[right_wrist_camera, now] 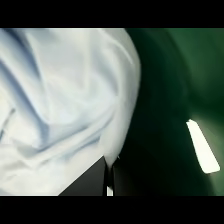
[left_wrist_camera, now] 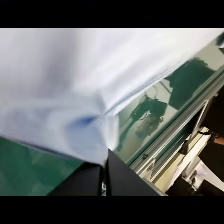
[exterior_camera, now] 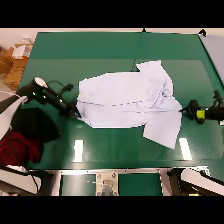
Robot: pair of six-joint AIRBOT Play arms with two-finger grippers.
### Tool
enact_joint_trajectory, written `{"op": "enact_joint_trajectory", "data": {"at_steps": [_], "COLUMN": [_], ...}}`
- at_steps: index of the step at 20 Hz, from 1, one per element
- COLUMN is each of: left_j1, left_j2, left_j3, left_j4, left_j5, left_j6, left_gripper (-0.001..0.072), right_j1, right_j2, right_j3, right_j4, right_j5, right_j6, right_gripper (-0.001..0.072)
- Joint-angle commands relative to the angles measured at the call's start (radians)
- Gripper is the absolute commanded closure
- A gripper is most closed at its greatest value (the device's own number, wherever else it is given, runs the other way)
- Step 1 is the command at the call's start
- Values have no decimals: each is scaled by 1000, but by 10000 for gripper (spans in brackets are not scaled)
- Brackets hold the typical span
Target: Fold the shirts.
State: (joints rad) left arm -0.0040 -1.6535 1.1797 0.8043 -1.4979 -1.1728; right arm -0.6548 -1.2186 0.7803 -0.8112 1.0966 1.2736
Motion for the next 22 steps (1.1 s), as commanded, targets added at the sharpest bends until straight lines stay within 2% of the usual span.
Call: {"op": "enact_joint_trajectory", "data": {"at_steps": [1, 3, 6, 8, 12, 14, 17, 19, 22], "left_j1": [-2, -2, -2, -2, -2, -2, -2, -2, -2], "left_j2": [127, 266, 483, 608, 784, 826, 820, 797, 725], "left_j3": [173, 343, 618, 756, 871, 871, 850, 790, 648], "left_j4": [-54, -56, -54, -51, -18, 52, 211, 334, 368], "left_j5": [-38, 3, 187, 293, 393, 420, 385, 379, 373], "left_j6": [-7, -16, -31, -31, -31, -34, -143, -216, -230], "left_gripper": [685, 685, 685, 684, 684, 684, 684, 684, 684], "right_j1": [3, 3, 2, 2, 2, 2, 2, 2, 15], "right_j2": [73, 153, 275, 354, 454, 472, 466, 451, 423], "right_j3": [182, 381, 699, 894, 1120, 1159, 1137, 1067, 866], "right_j4": [143, 202, 285, 274, 186, 145, 129, 130, 149], "right_j5": [111, 141, 103, 30, -95, -113, -108, -108, -108], "right_j6": [-29, -29, -29, -30, -48, -47, -35, -35, -37], "right_gripper": [691, 691, 691, 690, 690, 691, 690, 690, 690]}}
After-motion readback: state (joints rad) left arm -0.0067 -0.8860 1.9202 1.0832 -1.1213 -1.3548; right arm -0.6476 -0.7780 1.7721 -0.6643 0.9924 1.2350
